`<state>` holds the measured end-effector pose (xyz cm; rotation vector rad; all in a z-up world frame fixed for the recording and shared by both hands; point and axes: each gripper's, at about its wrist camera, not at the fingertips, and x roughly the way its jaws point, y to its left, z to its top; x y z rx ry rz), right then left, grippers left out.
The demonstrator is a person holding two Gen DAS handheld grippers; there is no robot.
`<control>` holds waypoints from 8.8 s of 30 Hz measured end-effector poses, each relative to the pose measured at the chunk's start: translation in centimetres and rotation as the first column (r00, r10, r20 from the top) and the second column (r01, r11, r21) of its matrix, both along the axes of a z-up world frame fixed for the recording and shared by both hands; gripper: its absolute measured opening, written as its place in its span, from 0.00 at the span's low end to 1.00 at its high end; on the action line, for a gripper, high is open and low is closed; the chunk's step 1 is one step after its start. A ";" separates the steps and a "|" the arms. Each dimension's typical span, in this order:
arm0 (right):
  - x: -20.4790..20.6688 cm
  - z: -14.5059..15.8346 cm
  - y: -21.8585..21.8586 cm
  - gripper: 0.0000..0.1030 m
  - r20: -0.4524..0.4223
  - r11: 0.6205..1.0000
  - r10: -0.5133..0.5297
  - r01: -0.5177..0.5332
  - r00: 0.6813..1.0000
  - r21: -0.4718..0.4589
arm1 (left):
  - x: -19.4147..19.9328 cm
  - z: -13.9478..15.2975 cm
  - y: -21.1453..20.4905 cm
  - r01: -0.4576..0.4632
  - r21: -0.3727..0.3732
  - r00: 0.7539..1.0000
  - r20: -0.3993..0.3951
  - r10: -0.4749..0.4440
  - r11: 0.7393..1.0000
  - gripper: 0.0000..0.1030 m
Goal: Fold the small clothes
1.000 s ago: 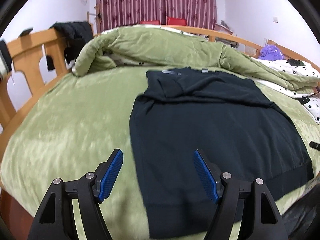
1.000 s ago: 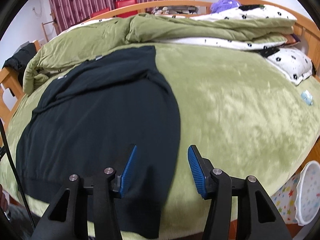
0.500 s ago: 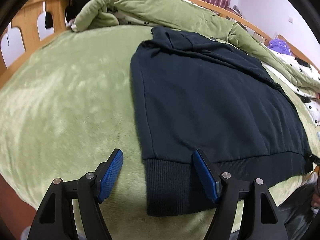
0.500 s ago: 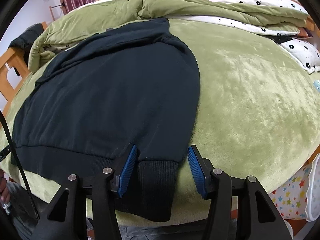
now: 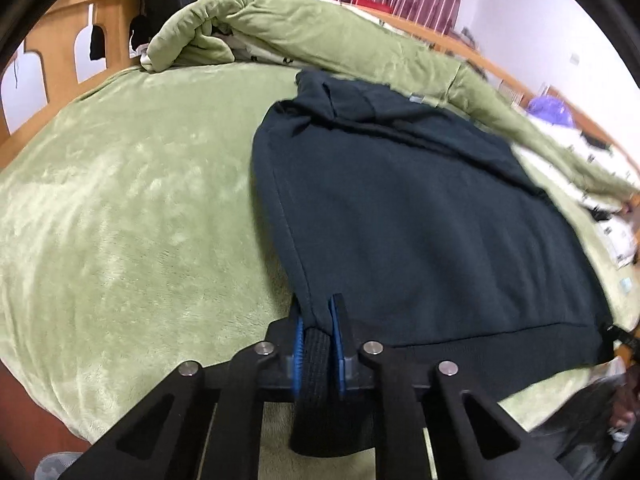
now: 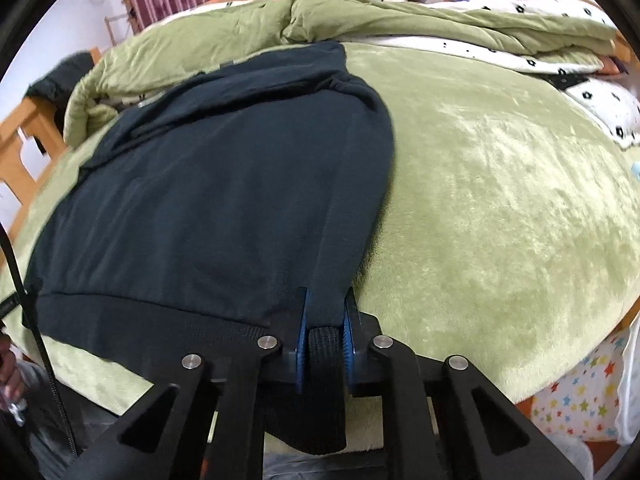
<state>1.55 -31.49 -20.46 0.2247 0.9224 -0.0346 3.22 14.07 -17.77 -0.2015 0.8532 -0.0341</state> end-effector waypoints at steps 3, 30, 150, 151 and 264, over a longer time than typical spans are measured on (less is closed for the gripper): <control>-1.2 1.0 -0.2 0.13 0.038 1.000 -0.003 0.002 0.999 0.031 | -0.9 1.4 0.5 0.002 -0.020 0.999 0.032 -0.002 1.000 0.10; -12.0 10.4 -1.3 0.13 0.221 0.996 -0.012 -0.009 0.975 0.091 | -10.0 12.4 0.0 0.033 -0.021 0.970 0.241 -0.026 0.999 0.10; 34.2 4.3 -0.6 0.26 0.003 1.000 -0.014 0.014 1.000 -0.012 | 31.0 5.5 -4.2 0.032 0.197 0.999 0.034 -0.040 0.980 0.61; 33.6 4.7 -0.6 0.26 0.008 1.000 -0.016 0.016 1.000 -0.010 | 30.1 6.1 -4.3 0.034 0.193 0.998 0.037 -0.042 0.981 0.61; 9.3 9.3 12.6 0.43 0.182 0.977 0.167 -0.138 0.969 -0.162 | 5.2 2.1 9.5 -0.186 0.063 0.982 0.055 0.182 0.981 0.58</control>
